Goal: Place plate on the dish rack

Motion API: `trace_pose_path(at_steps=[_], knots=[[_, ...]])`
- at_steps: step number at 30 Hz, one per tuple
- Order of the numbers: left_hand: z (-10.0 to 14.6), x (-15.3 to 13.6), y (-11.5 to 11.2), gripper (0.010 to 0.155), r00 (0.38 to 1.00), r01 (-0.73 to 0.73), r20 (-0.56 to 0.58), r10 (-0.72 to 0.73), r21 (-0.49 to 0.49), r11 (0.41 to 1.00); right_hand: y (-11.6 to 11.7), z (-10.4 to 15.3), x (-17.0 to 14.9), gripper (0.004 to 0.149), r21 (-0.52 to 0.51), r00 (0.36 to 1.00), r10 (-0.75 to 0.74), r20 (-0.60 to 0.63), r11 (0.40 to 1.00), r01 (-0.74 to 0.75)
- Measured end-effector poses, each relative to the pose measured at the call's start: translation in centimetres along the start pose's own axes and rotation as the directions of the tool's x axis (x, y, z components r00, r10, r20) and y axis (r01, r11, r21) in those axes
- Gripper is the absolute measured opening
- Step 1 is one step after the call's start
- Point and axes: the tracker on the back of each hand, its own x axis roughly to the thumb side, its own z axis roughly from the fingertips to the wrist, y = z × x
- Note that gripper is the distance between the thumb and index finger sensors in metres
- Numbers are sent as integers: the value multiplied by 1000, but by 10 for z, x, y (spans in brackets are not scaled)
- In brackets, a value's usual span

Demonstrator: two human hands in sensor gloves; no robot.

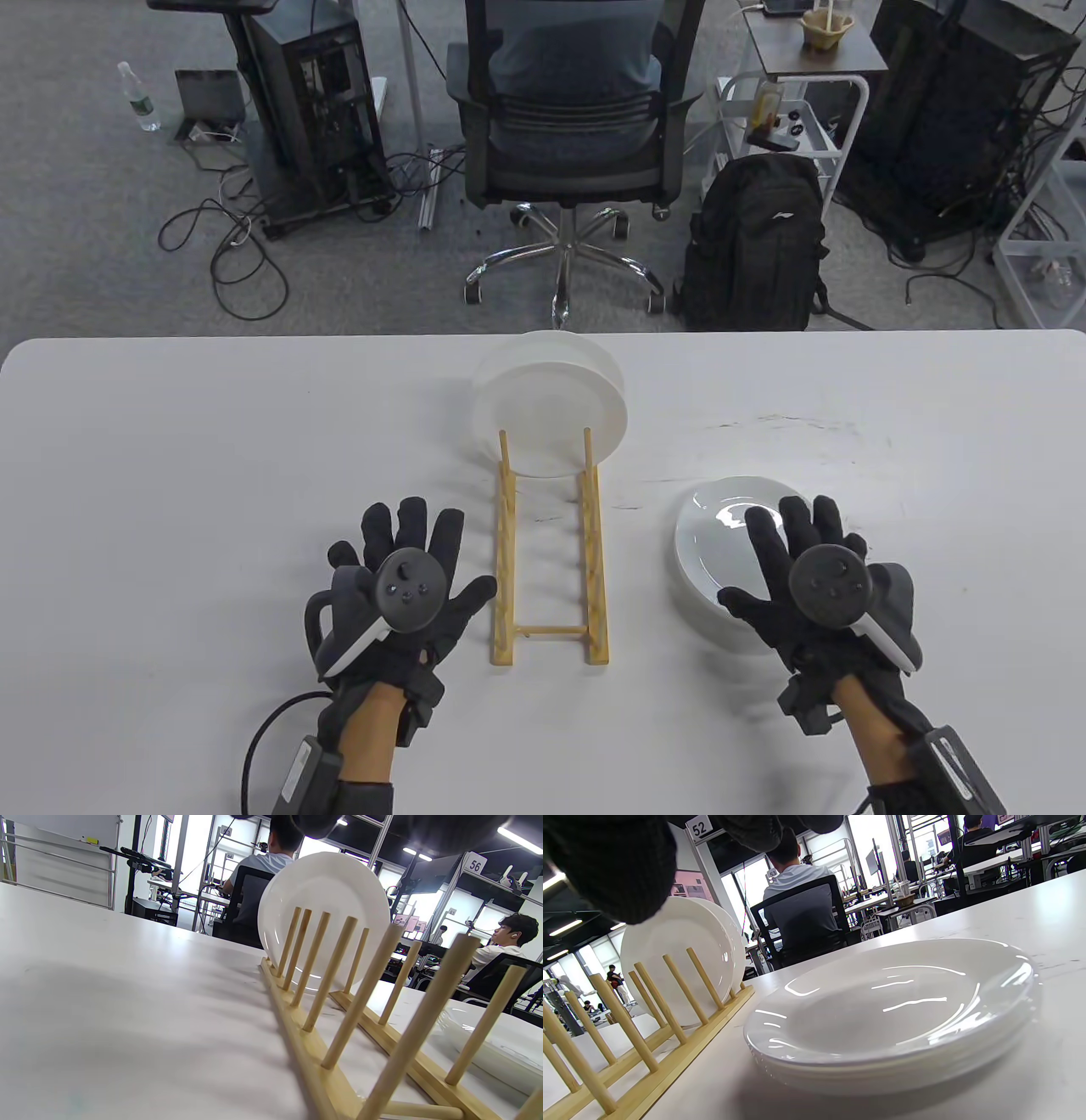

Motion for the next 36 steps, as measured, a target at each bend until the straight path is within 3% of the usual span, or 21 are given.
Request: trace_pose_path(at_steps=[15, 21, 25, 27, 31, 36], knots=[[-1, 0, -1, 81, 1000, -29, -11, 29, -7, 1000, -6, 1, 10, 83, 62, 996, -78, 41, 995, 75], [-2, 0, -1, 80, 999, -44, -11, 44, -10, 999, -45, -1, 24, 79, 23, 978, -201, 51, 980, 200], [-2, -1, 0, 80, 999, -50, -9, 50, -14, 999, -78, -29, 16, 75, -11, 980, -196, -37, 981, 196], [-2, -1, -1, 80, 999, -52, -9, 52, -18, 998, -80, -44, 6, 69, -25, 976, -196, -89, 980, 195], [-3, -1, -1, 79, 998, -55, -10, 55, -29, 998, -58, -70, -30, 66, 35, 956, -111, -271, 992, 125], [-3, -1, -2, 79, 998, -58, -12, 58, -38, 998, -15, -77, -80, 85, 156, 866, 82, -493, 988, -4]])
